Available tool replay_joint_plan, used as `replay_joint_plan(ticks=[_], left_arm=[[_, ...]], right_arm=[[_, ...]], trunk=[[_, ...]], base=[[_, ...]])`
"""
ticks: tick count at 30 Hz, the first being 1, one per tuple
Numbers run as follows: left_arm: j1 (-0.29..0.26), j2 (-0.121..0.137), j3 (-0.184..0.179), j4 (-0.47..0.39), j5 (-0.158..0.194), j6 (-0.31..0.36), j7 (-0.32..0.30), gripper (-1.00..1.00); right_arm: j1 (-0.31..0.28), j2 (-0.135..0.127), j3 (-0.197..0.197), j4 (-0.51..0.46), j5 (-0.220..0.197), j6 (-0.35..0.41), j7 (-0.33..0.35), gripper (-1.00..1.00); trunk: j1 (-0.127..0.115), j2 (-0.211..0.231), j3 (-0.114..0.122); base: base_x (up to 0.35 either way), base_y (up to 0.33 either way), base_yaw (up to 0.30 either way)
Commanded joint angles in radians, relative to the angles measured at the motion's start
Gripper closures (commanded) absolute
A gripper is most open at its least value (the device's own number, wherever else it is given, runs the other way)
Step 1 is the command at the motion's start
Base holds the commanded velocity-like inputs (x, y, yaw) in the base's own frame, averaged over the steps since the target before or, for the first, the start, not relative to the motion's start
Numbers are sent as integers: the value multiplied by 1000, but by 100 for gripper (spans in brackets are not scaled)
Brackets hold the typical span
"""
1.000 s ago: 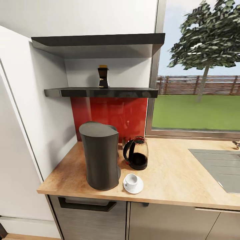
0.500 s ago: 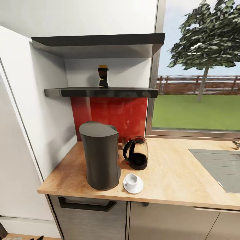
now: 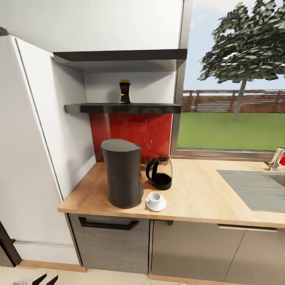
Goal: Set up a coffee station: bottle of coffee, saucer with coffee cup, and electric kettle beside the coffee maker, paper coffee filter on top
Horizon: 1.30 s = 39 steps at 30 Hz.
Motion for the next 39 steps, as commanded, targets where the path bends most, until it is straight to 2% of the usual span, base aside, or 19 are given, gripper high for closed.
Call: replay_joint_plan(ticks=[1,5,8,12,16,19,20,22,23,25,26,27,29,30,32,33,34,36,39], left_arm=[[-1,-1,-8,2,7,-12,-2,-100],[-1,-18,-8,3,7,-46,13,-100],[-1,-39,-10,2,7,-116,32,-100],[-5,-97,-14,1,0,-211,146,-100],[-45,-155,-16,-17,-4,-281,192,-100],[-76,-198,-15,-22,-3,-417,218,-100],[-80,-206,-15,-22,-2,-449,249,-100],[-87,-218,-14,-32,0,-553,404,-100],[-90,-218,-14,-52,1,-590,457,-100],[-94,-207,-12,-140,1,-654,581,-100],[-94,-203,-11,-155,1,-659,596,-100],[-96,-184,-1,-200,1,-662,636,-100],[-97,-139,52,-290,1,-662,686,-100],[-98,-120,86,-330,0,-662,699,-100],[-98,-62,191,-456,-5,-662,717,-100],[-98,-49,206,-492,-5,-662,719,-100],[-98,-23,225,-570,-6,-662,722,-100],[-98,12,238,-679,-6,-662,724,-100],[-98,52,280,-844,-7,-661,724,-100]], right_arm=[[-1,0,-8,0,11,-6,4,-100],[-1,0,-8,0,11,-6,4,-100],[-1,0,-8,0,11,-6,4,-100],[-1,1,-7,1,11,-6,4,-100],[-1,7,20,4,10,-7,4,-100],[-1,18,35,5,11,-8,4,-100],[-1,19,37,5,11,-8,4,-100],[-1,21,38,6,11,-8,4,-100],[-1,22,39,6,11,-8,4,-100],[-1,23,39,6,10,-8,4,-100],[-1,23,39,6,10,-8,4,-100],[-1,23,39,6,9,-8,4,-100],[-1,22,39,6,9,-8,4,-100],[-1,22,39,6,10,-8,4,-100],[-1,22,39,6,10,-8,4,-100],[-1,22,39,6,11,-8,4,-100],[-1,22,39,6,11,-8,4,-100],[-1,22,39,6,10,-8,3,-100],[-1,22,39,6,10,-8,3,-100]], trunk=[[0,-1,0],[0,-1,0],[0,-1,0],[0,-1,0],[0,-1,0],[0,-1,0],[0,-1,0],[0,-1,0],[0,-1,0],[0,-1,0],[0,-1,0],[0,-1,0],[0,-1,0],[0,-1,0],[0,-1,0],[0,-1,0],[0,-1,0],[0,-1,0],[0,-1,0]], base=[[-341,0,0],[-182,0,0],[-25,0,0],[-4,0,0],[0,0,0],[0,0,0],[0,0,0],[0,0,0],[0,0,0],[0,0,0],[0,0,0],[0,0,0],[0,0,0],[0,0,0],[0,0,0],[0,0,0],[0,0,0],[0,0,0],[0,0,0]])
